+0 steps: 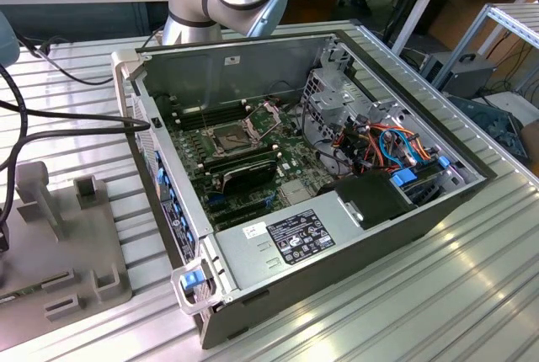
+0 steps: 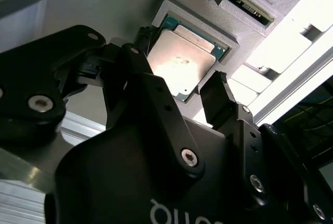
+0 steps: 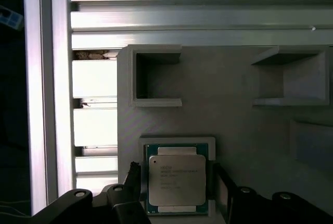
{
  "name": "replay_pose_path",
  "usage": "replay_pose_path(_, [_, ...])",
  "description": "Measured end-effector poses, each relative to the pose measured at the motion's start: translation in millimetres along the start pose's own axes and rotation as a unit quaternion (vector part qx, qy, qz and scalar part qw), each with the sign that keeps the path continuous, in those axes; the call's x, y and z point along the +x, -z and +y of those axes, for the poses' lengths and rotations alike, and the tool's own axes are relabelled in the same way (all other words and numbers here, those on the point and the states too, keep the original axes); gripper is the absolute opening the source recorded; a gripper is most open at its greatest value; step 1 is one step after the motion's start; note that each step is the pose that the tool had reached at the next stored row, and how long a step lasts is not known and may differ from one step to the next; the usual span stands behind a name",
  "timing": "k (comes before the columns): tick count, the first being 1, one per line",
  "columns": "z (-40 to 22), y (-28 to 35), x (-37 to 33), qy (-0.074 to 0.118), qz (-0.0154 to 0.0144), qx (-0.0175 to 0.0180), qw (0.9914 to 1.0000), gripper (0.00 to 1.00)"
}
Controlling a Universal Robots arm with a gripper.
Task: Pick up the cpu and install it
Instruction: 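Pick up the cpu and move it towards the insertion slot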
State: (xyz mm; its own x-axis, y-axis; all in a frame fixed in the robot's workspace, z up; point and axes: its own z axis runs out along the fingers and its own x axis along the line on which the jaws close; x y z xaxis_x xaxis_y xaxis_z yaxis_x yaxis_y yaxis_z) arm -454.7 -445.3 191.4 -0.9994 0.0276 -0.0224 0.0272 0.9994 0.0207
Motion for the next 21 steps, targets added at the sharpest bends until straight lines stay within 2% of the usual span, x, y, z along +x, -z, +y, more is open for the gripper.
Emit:
replay_pose_path(11, [0.0, 0.0, 0.0, 0.001, 0.0, 0.0, 1.0, 0.66])
replay_pose_path(21, [0.0, 0.0, -0.5, 0.01, 0.0002, -0.0003, 0.99995, 0.66])
